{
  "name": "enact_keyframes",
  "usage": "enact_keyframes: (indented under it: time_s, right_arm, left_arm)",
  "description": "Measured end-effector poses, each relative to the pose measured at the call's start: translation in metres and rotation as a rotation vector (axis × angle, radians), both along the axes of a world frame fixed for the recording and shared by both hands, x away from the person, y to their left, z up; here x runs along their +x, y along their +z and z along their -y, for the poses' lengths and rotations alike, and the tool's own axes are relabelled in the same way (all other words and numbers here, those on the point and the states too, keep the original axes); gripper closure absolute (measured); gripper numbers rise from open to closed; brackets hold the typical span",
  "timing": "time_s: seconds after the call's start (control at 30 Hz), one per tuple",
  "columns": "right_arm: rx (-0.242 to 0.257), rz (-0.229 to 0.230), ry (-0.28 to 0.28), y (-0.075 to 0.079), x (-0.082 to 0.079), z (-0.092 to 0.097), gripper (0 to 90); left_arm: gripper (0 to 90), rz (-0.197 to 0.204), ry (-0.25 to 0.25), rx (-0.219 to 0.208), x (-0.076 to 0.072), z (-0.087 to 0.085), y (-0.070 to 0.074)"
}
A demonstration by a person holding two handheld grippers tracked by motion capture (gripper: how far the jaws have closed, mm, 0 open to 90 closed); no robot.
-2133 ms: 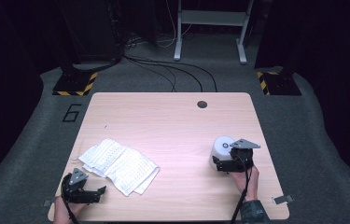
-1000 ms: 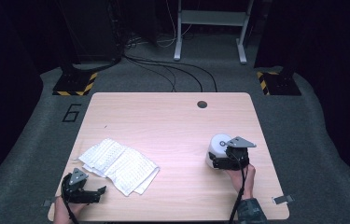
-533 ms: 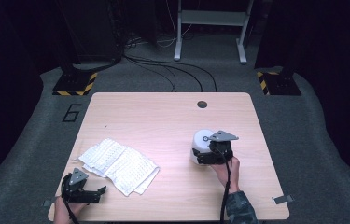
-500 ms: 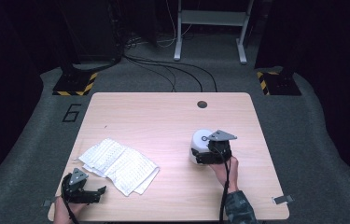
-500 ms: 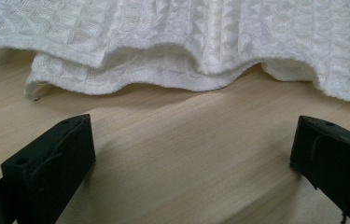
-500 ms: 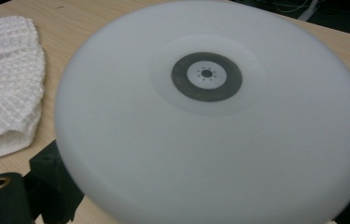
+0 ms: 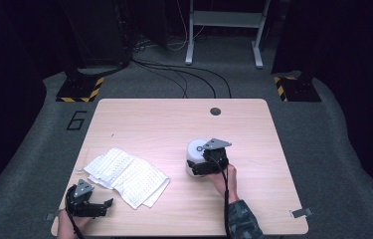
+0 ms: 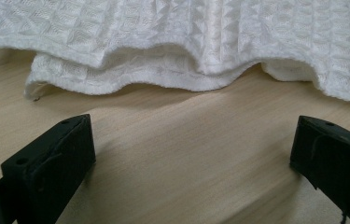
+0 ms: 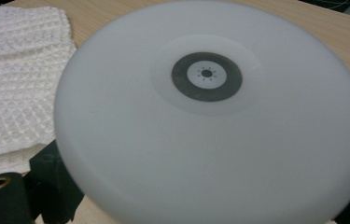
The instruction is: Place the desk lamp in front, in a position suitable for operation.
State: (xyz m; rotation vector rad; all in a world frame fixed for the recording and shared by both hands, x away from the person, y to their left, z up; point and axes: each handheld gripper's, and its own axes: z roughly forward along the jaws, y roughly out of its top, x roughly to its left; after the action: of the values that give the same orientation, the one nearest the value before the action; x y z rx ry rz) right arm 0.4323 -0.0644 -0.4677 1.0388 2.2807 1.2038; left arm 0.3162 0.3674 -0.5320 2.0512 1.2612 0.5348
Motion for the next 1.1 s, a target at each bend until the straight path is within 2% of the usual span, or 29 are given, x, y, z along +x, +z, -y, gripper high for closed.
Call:
enact_keyframes:
  time_s: [0.27, 0.6, 0.67, 0.73, 0.9, 1.0, 1.1]
  right_arm:
    - [0.001, -0.014, 0.036, -0.008, 0.000, -0.014, 7.6]
    - [-0.013, 0.014, 0.054, -0.009, -0.003, -0.016, 7.1]
    - [0.004, 0.023, 0.068, -0.011, -0.005, -0.013, 0.1]
    - [0.012, 0.017, 0.067, -0.011, -0.005, -0.012, 0.0]
    - [0.059, 0.039, 0.071, -0.016, -0.010, -0.003, 0.0]
    - [0.072, 0.052, 0.068, -0.023, -0.015, 0.004, 0.0]
    - [0.070, 0.054, 0.071, -0.035, -0.019, 0.013, 0.0]
  left_arm:
    - [0.0, 0.000, 0.000, 0.000, 0.000, 0.000, 0.000]
    - [0.0, 0.000, 0.000, -0.001, 0.000, 0.000, 0.000]
    - [0.0, -0.001, -0.002, 0.001, 0.000, 0.000, 0.000]
    - [0.0, 0.000, -0.001, 0.000, 0.000, 0.000, 0.000]
    - [0.0, 0.000, -0.001, 0.001, 0.000, 0.000, 0.000]
    - [0.0, 0.000, -0.002, 0.001, 0.000, 0.000, 0.000]
    - [0.0, 0.001, -0.002, 0.001, 0.000, 0.000, 0.000]
